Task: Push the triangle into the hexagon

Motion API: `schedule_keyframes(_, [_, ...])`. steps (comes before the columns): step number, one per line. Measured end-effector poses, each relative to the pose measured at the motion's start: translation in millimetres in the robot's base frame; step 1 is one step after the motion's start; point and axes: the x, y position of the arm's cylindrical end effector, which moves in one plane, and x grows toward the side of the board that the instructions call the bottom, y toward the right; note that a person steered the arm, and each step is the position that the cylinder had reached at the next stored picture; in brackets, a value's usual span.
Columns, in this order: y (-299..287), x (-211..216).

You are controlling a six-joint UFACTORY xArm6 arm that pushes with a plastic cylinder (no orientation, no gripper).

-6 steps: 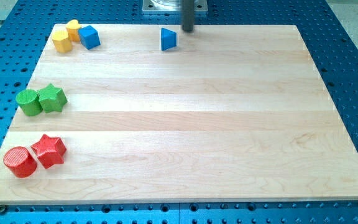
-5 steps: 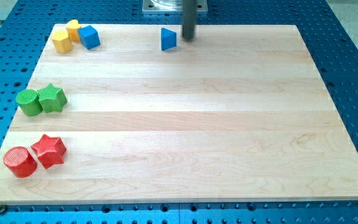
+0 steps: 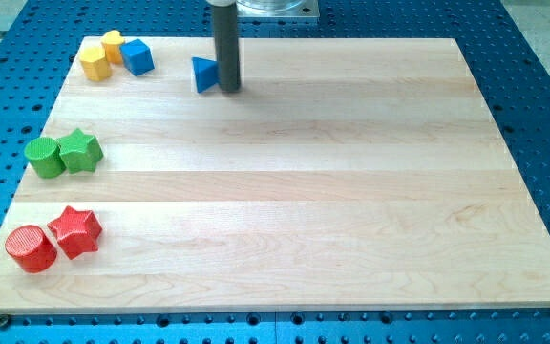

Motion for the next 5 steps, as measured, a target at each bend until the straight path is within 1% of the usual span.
schedule_keyframes(1, [-6.0, -10.2])
schedule_keyframes(2, [-95.5, -10.3])
schedule_keyframes(3, [-119.5, -1.9])
schedule_keyframes(4, [-134.4, 17.2])
schedule_keyframes(5, [-153.6, 17.5])
